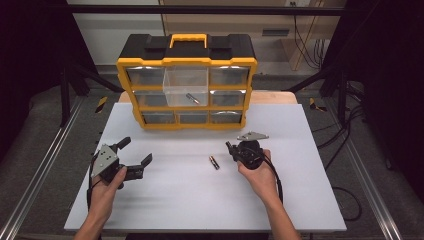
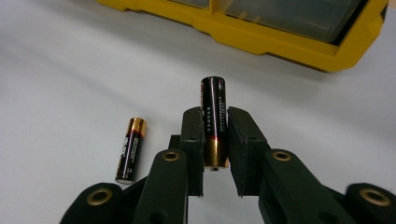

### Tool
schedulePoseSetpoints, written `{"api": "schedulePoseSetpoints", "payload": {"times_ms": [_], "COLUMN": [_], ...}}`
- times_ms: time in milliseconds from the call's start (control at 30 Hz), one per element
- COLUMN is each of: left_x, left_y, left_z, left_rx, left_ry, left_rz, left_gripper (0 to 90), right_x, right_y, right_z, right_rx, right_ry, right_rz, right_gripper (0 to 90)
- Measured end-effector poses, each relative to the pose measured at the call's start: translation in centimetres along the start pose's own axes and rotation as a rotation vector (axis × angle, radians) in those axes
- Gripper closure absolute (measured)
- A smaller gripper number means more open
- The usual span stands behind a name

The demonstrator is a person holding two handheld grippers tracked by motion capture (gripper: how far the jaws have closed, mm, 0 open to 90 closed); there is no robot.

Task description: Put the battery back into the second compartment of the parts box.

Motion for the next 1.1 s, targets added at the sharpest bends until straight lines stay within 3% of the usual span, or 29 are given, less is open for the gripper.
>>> {"api": "schedulePoseSetpoints", "payload": {"times_ms": [200,500,800,1100], "left_x": [0.0,0.1,0.1,0.2], "left_y": [-0.1,-0.4,-0.5,-0.6], "left_z": [0.1,0.3,0.3,0.3], "left_rx": [0.005,0.013,0.015,0.018], "left_ry": [-0.003,-0.005,-0.005,-0.007], "left_rz": [-0.003,-0.006,-0.009,-0.015], "left_gripper": [2.6,2.5,2.5,2.5], "right_x": [1.1,4.1,7.9,10.9], "right_y": [-1.1,-3.4,-5.7,-7.7], "right_z": [0.1,-0.3,-0.3,0.3], "right_rx": [0.025,0.024,0.022,0.028], "right_ry": [0.034,0.022,-0.033,-0.057], "right_rz": [-0.04,-0.09,-0.146,-0.186], "right_gripper": [77.2,77.3,77.3,77.3]}}
Point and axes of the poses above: each handheld gripper's, and its own axes: y roughly forward along the jaws, x roughly out of its top, z roughly to its left, the point moved 8 cm from there along y, roughly forward along the jaws, and after that the axes turned 8 degrees about -x, right-handed, at the moved point
